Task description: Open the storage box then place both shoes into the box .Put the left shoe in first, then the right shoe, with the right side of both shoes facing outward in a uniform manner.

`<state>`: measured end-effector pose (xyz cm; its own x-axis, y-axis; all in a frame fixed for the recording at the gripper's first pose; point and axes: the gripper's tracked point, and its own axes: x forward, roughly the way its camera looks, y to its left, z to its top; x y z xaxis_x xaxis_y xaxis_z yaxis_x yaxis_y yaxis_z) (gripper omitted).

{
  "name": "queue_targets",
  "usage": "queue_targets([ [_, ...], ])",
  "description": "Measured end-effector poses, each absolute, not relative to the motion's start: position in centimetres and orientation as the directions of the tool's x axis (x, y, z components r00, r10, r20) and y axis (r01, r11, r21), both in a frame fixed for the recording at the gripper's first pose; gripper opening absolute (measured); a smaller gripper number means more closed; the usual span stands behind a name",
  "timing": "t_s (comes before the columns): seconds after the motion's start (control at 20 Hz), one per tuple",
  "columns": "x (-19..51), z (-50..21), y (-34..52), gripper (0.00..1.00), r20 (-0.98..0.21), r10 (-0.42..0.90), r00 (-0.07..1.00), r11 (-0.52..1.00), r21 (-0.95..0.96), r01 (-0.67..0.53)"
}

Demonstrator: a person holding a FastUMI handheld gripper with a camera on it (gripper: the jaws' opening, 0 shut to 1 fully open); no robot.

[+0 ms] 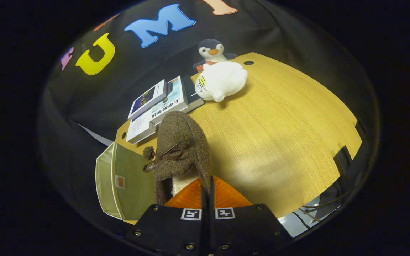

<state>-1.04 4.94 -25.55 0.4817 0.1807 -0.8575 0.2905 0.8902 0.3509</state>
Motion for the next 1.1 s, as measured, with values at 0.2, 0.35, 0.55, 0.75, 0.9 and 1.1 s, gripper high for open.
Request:
queue_targets([
  [0.2, -0.5, -23.3, 7.9, 0.0, -0.841, 0.176, 0.512, 0.891, 0.357, 0.281],
  [0.35, -0.2, -22.0, 10.3, 0.0, -0.831, 0.183, 0.525, 0.892, 0.365, 0.267],
  [0.55, 0.3, -20.6, 14.1, 0.0, -0.817, 0.201, 0.541, 0.889, 0.384, 0.25],
  [0.75, 0.8, -19.1, 18.5, 0.0, -0.792, 0.239, 0.561, 0.879, 0.422, 0.222],
  [0.9, 1.0, -18.2, 21.8, 0.0, -0.776, 0.268, 0.57, 0.872, 0.447, 0.199],
  [1.1, 1.3, -18.1, 25.7, 0.0, -0.768, 0.301, 0.565, 0.866, 0.468, 0.174],
])
